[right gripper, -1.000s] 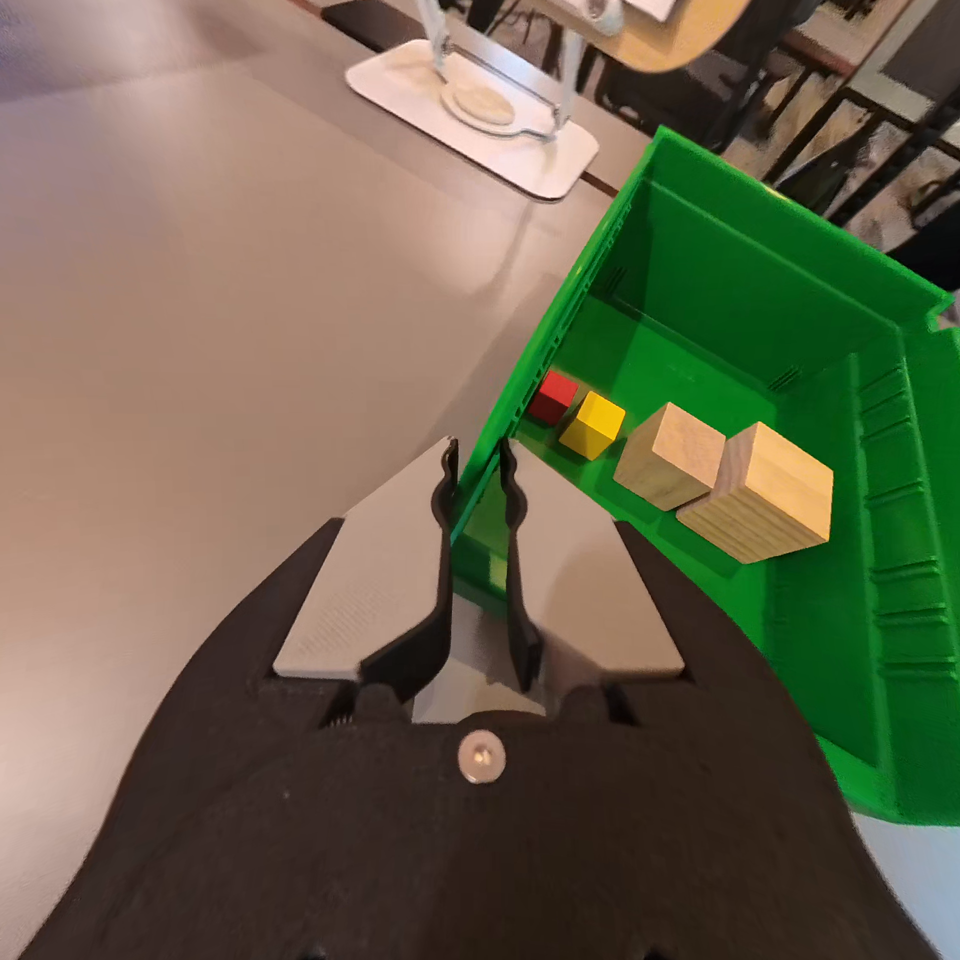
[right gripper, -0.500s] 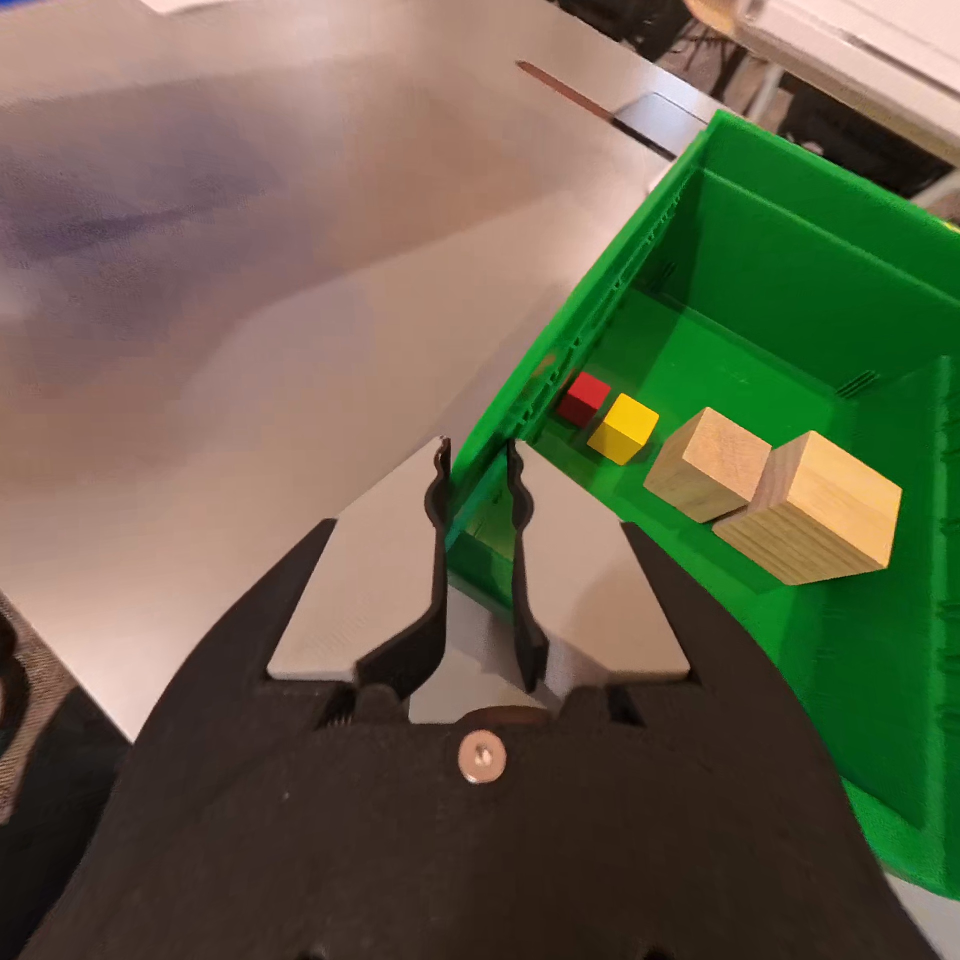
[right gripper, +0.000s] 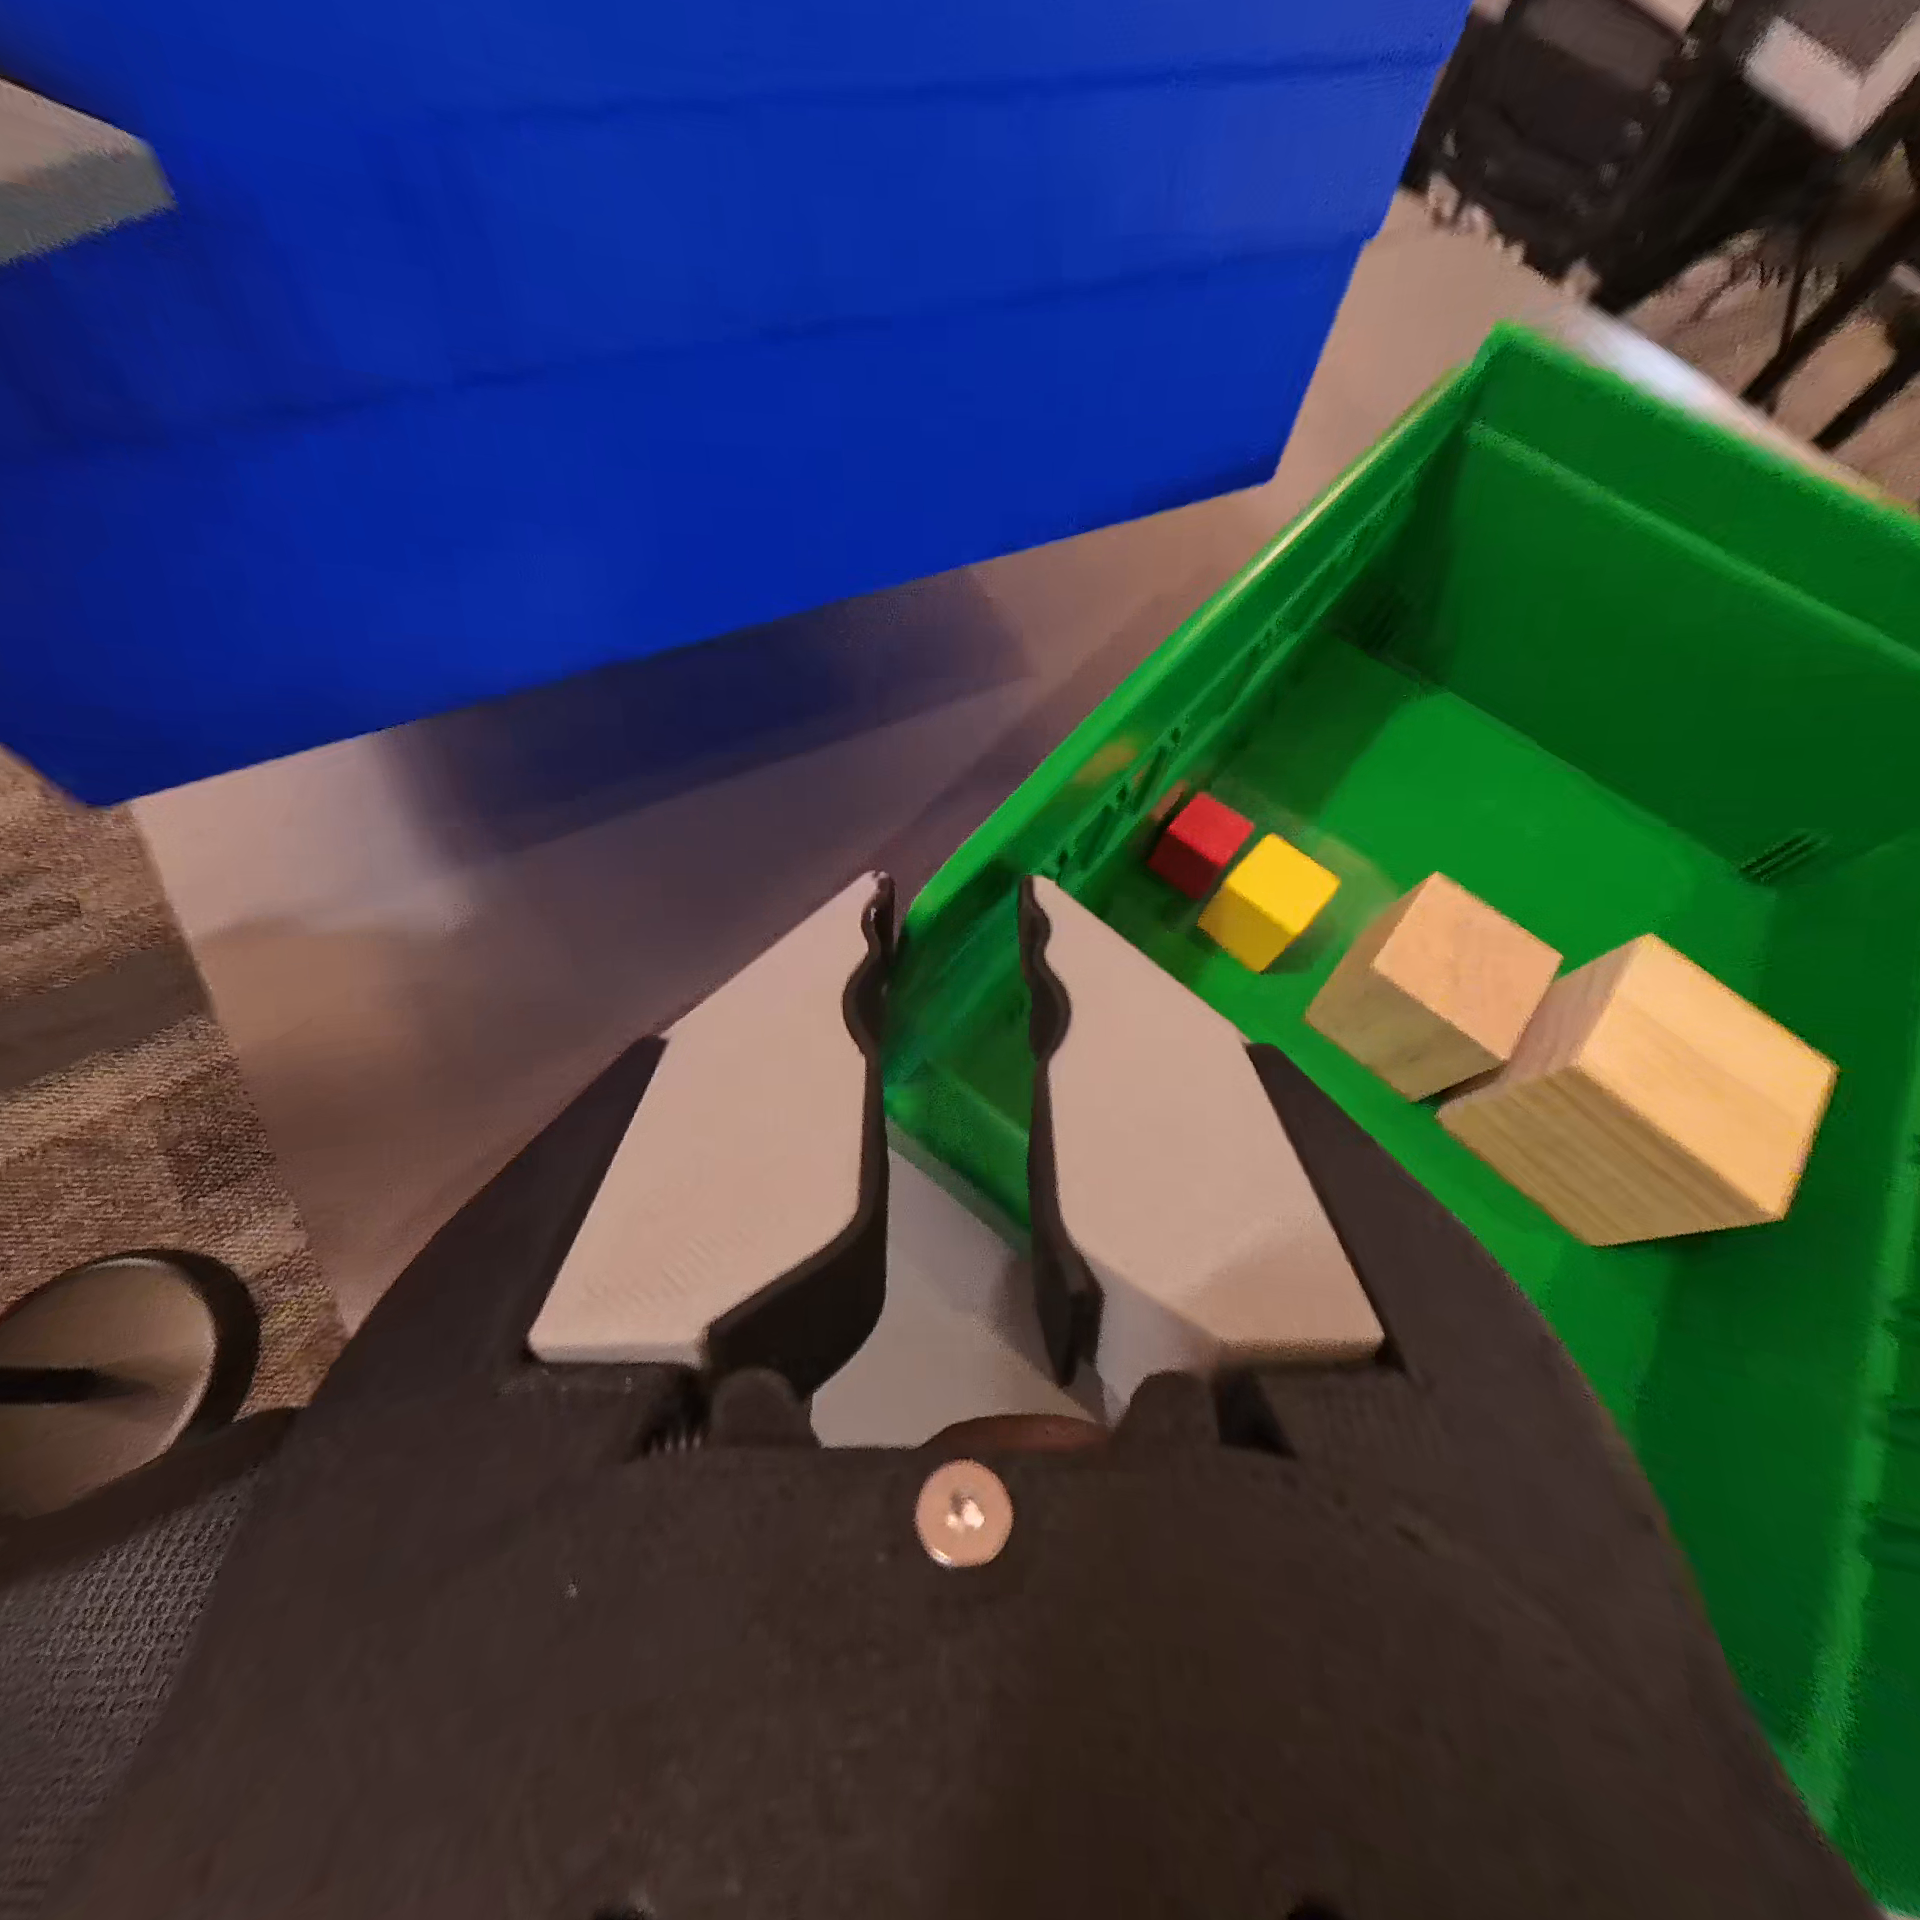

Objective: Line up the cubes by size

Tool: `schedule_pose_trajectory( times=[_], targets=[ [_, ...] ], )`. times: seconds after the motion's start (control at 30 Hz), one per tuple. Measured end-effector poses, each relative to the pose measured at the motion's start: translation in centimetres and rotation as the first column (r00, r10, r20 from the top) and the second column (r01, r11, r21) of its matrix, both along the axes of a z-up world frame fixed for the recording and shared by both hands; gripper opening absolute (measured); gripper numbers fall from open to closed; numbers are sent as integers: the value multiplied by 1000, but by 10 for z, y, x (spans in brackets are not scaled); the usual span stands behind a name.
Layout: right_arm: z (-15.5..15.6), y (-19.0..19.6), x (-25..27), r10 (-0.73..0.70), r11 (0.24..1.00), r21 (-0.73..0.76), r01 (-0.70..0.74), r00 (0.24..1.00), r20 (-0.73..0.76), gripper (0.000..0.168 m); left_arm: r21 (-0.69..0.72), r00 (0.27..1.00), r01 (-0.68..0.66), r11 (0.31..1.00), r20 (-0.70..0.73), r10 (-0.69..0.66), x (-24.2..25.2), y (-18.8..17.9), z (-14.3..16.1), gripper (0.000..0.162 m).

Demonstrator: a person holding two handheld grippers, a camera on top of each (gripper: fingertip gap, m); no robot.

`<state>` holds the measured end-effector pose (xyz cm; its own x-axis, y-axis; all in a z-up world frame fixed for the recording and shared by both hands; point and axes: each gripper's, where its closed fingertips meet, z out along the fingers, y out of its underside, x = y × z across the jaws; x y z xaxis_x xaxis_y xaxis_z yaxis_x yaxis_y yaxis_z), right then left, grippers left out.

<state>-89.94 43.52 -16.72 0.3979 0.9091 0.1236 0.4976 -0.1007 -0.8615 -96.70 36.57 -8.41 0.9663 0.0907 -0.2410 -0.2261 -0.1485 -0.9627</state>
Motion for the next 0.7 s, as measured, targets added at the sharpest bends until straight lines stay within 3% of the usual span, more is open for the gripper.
schedule_pose_trajectory(
  times=[0.17, 0.23, 0.33, 0.4, 0.5, 0.7],
  targets=[
    [64, -3, 56, 90, 991, 109, -77, 988, -123, 26, 27, 998, -38, 999, -47, 39, -11, -15, 15, 2],
    [82, 10, 99, 125, 979, 175, -101, 983, -137, 0, 37, 997, -39, 999, -59, 42, -12, -20, 19, 2],
    [91, 53, 166, 179, 970, 192, -149, 973, -147, 0, 51, 998, -26, 998, -56, 28, -8, -22, 24, 2],
    [77, 89, 203, 215, 969, 149, -195, 967, -135, 0, 57, 999, -15, 998, -52, 18, -4, -21, 26, 2],
    [27, 135, 231, 265, 964, -1, -266, 962, -71, 0, 66, 998, -14, 998, -58, 18, 2, -16, 25, 2],
    [-36, 187, 195, 313, 947, -75, -313, 950, -15, 0, 88, 999, -40, 995, -25, 42, 2, -11, 31, 2]
  ],
)
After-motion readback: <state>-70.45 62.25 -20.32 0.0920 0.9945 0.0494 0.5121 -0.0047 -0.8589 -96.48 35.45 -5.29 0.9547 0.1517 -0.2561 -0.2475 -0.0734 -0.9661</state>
